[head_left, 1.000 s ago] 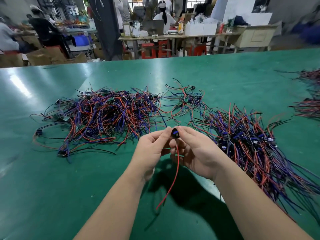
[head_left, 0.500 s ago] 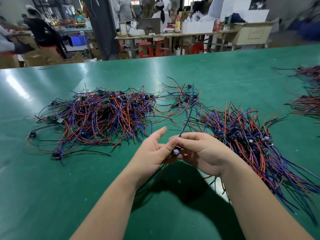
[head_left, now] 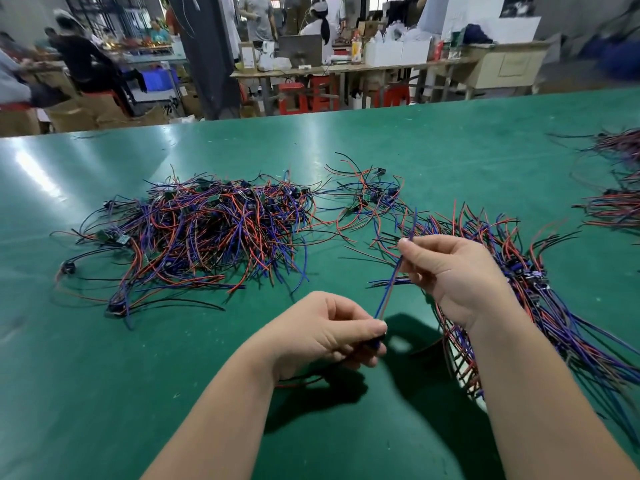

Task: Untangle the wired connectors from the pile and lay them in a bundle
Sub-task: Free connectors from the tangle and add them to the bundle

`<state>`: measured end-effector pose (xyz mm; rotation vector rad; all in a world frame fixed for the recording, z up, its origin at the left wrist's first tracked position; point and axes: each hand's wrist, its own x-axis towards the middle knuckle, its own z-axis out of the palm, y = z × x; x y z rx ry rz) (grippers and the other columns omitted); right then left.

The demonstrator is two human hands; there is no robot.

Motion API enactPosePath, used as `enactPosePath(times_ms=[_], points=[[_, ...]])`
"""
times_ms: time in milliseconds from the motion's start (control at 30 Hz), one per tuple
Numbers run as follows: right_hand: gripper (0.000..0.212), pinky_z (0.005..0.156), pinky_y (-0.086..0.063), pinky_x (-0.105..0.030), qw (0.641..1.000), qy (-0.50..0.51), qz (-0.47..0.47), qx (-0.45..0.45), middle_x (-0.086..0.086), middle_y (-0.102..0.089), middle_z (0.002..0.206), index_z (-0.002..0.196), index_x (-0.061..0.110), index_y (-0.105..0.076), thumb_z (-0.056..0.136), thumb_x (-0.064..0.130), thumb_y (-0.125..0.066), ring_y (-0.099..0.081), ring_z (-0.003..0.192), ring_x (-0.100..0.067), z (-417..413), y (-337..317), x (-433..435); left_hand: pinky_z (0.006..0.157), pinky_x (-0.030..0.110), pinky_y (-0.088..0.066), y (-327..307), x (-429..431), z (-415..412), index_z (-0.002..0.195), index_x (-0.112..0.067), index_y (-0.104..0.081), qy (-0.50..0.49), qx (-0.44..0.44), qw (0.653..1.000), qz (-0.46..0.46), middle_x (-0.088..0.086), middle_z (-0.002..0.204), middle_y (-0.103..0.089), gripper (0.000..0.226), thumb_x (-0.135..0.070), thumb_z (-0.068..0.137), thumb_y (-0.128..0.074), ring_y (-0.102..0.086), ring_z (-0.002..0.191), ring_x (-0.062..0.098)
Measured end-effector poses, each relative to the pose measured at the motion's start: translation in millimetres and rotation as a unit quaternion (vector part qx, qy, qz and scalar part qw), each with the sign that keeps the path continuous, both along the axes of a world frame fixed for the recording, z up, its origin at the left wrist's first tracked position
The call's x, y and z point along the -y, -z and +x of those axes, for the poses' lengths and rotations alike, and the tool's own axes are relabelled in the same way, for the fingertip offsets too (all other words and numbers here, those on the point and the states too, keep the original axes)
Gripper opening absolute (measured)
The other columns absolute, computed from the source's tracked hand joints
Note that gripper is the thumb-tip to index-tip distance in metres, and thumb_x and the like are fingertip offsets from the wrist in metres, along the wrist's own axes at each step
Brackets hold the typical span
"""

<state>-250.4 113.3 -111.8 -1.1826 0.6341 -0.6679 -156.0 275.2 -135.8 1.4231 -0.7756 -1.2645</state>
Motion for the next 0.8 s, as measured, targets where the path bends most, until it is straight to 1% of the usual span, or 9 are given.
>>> enactPosePath(times_ms=[100,167,300,367,467,533,667,733,800], points=[[0.011,0.044,-0.048,-0.016,0.999,0.025,0.029,0.017,-0.001,-0.064,0.052,0.069,0.006,-0.062,0.073,0.0,-0.07,-0.059,0.045,-0.01,-3.7,-2.9,2.2,0.055,0.021,-0.048,-3.1,-3.8,0.4,0.07,-0.018,-0.069,0.055,0.025,0.998,0.018,0.005,0.074,-0.072,0.015,-0.03,0.075,-0.077,-0.067,0.061,0.015],[0.013,0.044,-0.049,-0.017,0.999,0.022,0.044,0.013,-0.001,-0.064,0.052,0.069,0.006,-0.062,0.074,-0.002,-0.07,-0.059,0.044,-0.009,-3.3,-3.5,-0.4,0.053,0.02,-0.045,-4.6,-6.1,-0.6,0.08,-0.019,-0.071,0.069,0.029,0.997,0.027,0.004,0.073,-0.071,0.008,-0.027,0.078,-0.073,-0.066,0.058,0.013],[0.018,0.041,-0.048,-0.016,0.999,0.023,0.036,0.0,0.0,-0.063,0.05,0.07,0.006,-0.06,0.073,-0.006,-0.071,-0.058,0.04,-0.009,-2.5,-5.1,-3.9,0.051,0.018,-0.047,-2.8,-8.0,-0.6,0.108,-0.023,-0.07,0.096,-0.003,0.995,0.024,0.003,0.069,-0.068,0.027,-0.018,0.082,-0.067,-0.056,0.068,0.025],[0.022,0.037,-0.044,-0.015,0.999,0.037,0.039,0.0,0.0,-0.062,0.048,0.071,0.009,-0.054,0.074,-0.003,-0.073,-0.058,0.038,-0.01,-2.4,-5.2,-3.5,0.051,0.018,-0.044,-2.5,-9.0,0.5,0.103,-0.026,-0.073,0.12,0.011,0.993,0.019,-0.001,0.069,-0.067,0.023,-0.019,0.083,-0.065,-0.053,0.07,0.025],[0.031,0.032,-0.037,-0.013,0.998,0.056,0.011,-0.007,0.003,-0.053,0.04,0.066,0.013,-0.043,0.083,0.006,-0.068,-0.055,0.034,-0.01,-0.5,-0.8,-1.9,0.053,0.017,-0.047,-3.8,-10.2,0.4,0.095,-0.027,-0.074,0.149,0.004,0.989,0.01,-0.003,0.072,-0.07,0.016,-0.021,0.086,-0.063,-0.062,0.056,0.009],[0.035,0.03,-0.033,-0.013,0.998,0.069,-0.002,-0.007,0.002,-0.049,0.038,0.064,0.015,-0.039,0.089,0.012,-0.064,-0.053,0.032,-0.011,0.6,0.9,-3.3,0.054,0.017,-0.046,-4.0,-12.4,1.8,0.092,-0.026,-0.074,0.146,-0.001,0.989,-0.004,-0.003,0.073,-0.071,0.012,-0.023,0.085,-0.064,-0.062,0.054,0.006],[0.04,0.033,-0.037,-0.015,0.996,0.074,0.056,0.018,-0.002,-0.051,0.04,0.067,0.013,-0.046,0.099,0.038,-0.045,-0.053,0.034,-0.015,2.7,-0.6,-3.0,0.051,0.014,-0.043,-8.3,-15.1,7.1,0.085,-0.028,-0.074,0.098,0.018,0.992,-0.083,0.0,0.075,-0.073,0.012,-0.033,0.075,-0.07,-0.063,0.061,0.01],[0.041,0.036,-0.043,-0.017,0.997,0.038,0.06,-0.013,-0.004,-0.058,0.046,0.075,0.01,-0.053,0.101,0.039,-0.04,-0.058,0.039,-0.014,3.2,0.7,-3.9,0.046,0.013,-0.042,-11.5,-12.4,8.0,0.077,-0.028,-0.074,0.027,-0.031,0.987,-0.153,0.006,0.076,-0.073,0.019,-0.033,0.061,-0.084,-0.059,0.061,0.015],[0.018,0.039,-0.046,-0.018,0.996,-0.05,0.02,-0.064,-0.007,-0.062,0.055,0.086,0.008,-0.058,0.096,0.021,-0.053,-0.06,0.042,-0.014,2.8,4.9,-9.7,0.047,0.012,-0.046,-13.5,-9.7,8.7,0.071,-0.025,-0.074,-0.051,-0.129,0.966,-0.217,0.009,0.079,-0.073,0.037,-0.035,0.042,-0.095,-0.059,0.055,0.008]])
